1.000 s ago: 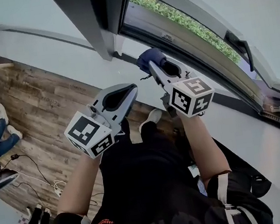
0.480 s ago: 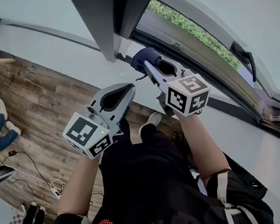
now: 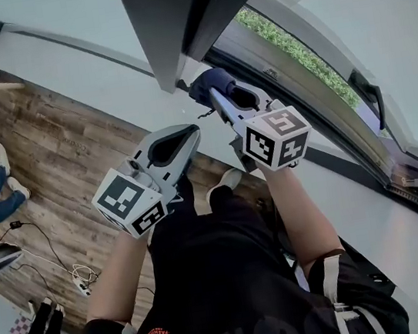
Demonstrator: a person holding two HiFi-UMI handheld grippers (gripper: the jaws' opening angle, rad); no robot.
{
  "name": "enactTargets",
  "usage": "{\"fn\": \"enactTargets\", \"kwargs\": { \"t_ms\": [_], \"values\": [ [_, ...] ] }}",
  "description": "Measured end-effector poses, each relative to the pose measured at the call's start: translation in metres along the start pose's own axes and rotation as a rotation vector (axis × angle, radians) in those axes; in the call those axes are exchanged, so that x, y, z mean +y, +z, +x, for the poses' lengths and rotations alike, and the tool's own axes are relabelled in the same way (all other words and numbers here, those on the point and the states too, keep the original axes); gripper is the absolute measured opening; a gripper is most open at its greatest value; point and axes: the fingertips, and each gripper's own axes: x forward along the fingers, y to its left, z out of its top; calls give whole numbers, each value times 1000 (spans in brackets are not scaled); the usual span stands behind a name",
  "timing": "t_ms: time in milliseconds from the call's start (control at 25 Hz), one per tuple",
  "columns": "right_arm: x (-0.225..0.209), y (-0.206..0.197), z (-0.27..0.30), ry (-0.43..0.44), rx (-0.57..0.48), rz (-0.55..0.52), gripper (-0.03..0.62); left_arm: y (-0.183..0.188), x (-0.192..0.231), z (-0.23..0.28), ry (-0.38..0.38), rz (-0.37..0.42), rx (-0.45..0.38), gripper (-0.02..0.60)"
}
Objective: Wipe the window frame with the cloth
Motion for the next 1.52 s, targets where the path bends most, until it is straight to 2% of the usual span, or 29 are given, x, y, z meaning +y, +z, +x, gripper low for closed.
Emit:
{"fn": "enactTargets", "kwargs": {
  "t_ms": [1040, 1280, 1520],
  "values": [
    [10, 8, 22, 28, 10, -13, 97, 11, 13, -11, 30, 11, -18, 18],
    [13, 6, 23, 49, 8, 3, 97, 11, 13, -11, 25, 12, -14, 18],
    [34, 18, 11, 101, -26, -34, 97, 12, 6, -7, 0, 20, 4, 18]
  ]
}}
